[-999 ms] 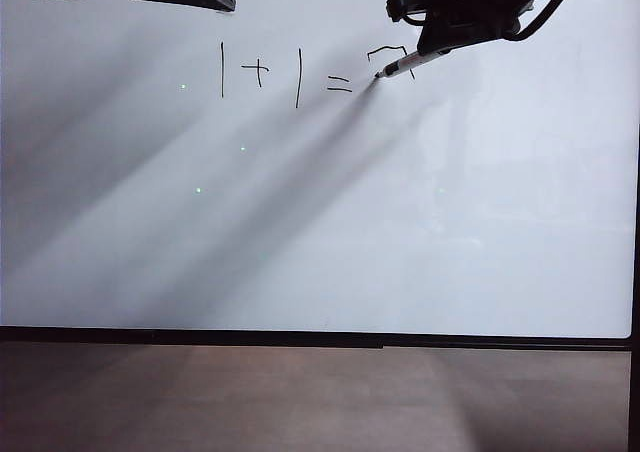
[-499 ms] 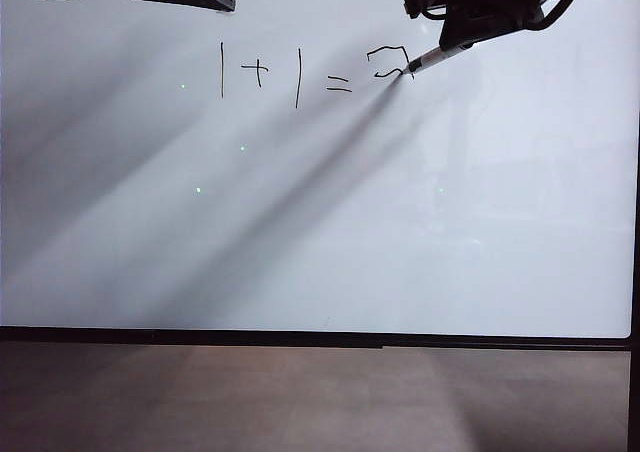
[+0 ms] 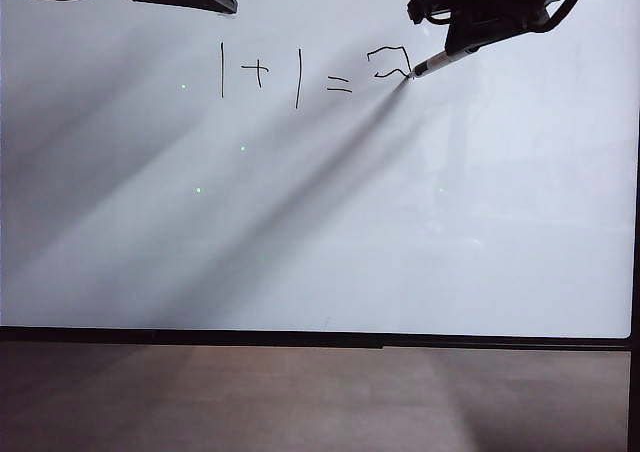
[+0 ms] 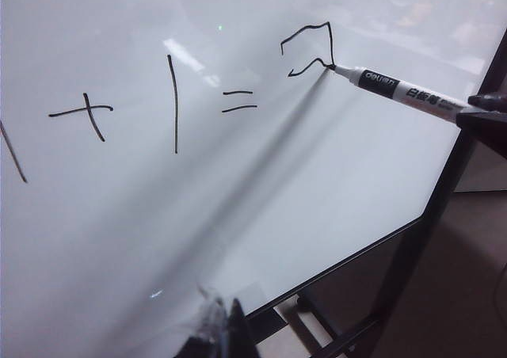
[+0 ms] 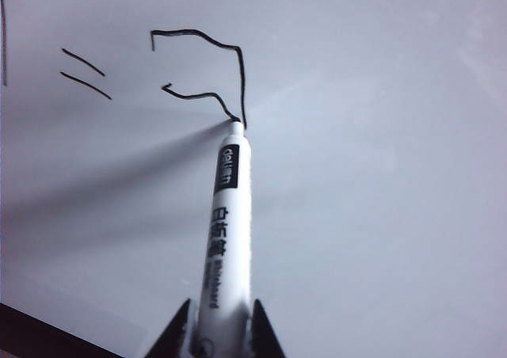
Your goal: Reach to the right to find the marker pen, pick it up, and write the answer to the math problem on the whiteboard.
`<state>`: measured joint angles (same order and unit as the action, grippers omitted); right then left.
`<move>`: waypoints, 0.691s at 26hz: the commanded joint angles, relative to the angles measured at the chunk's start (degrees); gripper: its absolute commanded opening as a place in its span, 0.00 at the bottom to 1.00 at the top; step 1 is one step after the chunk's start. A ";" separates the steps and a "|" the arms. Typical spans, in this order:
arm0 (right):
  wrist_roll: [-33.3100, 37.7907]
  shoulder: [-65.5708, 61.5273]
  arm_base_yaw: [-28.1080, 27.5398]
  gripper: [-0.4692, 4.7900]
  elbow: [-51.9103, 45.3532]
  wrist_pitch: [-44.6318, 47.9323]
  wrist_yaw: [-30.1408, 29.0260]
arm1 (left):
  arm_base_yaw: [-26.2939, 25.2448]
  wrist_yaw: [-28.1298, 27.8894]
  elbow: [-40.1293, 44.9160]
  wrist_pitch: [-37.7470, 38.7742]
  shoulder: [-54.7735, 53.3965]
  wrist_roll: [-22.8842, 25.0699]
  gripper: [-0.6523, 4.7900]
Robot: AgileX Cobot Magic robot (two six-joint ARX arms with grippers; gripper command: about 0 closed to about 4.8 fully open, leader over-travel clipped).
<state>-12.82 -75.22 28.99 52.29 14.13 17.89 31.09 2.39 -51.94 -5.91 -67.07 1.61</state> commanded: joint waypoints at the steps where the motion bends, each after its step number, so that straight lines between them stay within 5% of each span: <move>1: 0.09 0.46 -0.15 0.08 0.20 1.05 2.16 | -0.07 0.28 -0.07 -0.15 0.28 -0.11 0.11; 18: 1.22 9.40 4.00 0.08 0.07 -3.58 -3.87 | -0.07 0.42 -0.07 -0.13 0.28 -0.13 0.11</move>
<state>-11.81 -65.80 32.34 52.31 12.53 14.28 31.07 2.44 -51.96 -5.67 -67.07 1.61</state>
